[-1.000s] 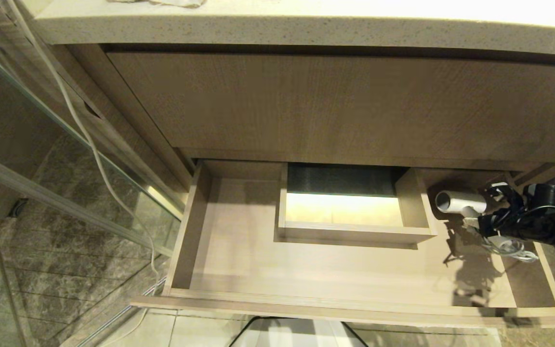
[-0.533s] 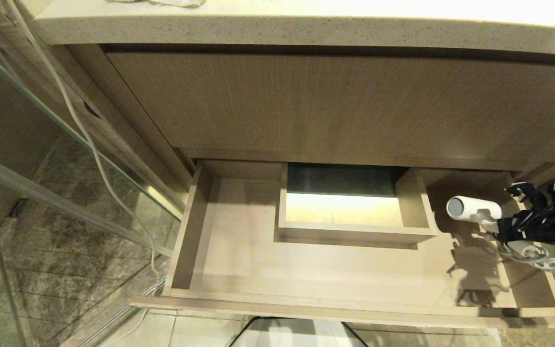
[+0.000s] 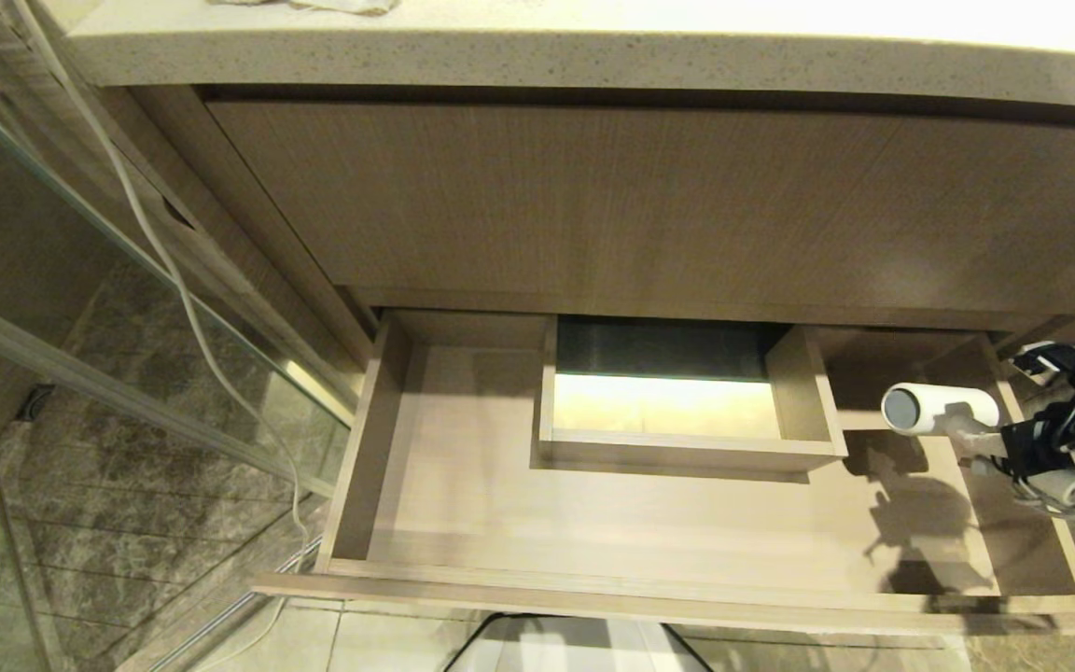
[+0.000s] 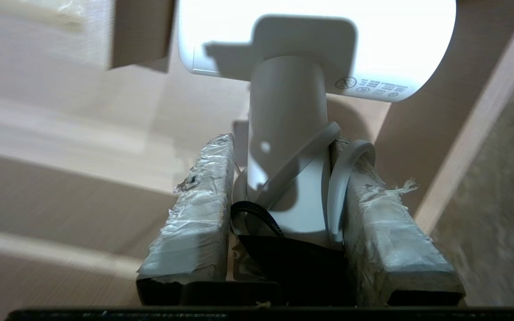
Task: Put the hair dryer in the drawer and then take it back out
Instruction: Take the hairdryer out
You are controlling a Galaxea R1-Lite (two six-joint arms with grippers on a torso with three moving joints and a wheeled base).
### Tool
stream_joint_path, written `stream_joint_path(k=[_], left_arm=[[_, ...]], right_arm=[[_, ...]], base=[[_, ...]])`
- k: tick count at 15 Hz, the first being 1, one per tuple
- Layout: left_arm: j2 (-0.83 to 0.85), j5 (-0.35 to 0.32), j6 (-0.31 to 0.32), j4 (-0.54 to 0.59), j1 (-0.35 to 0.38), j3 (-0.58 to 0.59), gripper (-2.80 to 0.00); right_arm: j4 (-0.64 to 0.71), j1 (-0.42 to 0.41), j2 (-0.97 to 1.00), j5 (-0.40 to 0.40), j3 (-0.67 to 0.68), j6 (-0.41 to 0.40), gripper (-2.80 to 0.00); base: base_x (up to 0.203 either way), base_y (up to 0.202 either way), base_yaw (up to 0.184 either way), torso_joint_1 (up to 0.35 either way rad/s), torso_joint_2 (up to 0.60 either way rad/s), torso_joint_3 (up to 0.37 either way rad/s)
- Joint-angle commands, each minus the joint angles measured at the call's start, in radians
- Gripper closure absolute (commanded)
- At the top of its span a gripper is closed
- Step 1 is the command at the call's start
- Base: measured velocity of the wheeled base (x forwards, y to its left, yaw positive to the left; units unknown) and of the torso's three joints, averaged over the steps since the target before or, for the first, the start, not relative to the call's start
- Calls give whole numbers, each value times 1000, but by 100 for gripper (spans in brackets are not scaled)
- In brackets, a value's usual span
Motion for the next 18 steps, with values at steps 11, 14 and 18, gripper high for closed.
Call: stream_joint_path(k=[11,14,18], left_arm=[[0,0,0,0,0,2,0],[0,0,0,0,0,2,0],[0,0,0,0,0,2,0]], right_arm=[[202,-66,-486,4,246,-15,0],[206,-66,-525,4,264,-52,0],[185,-66,-481,7,289,-96,0]], base=[[0,0,0,0,0,0],[0,0,0,0,0,0],[0,0,0,0,0,0]])
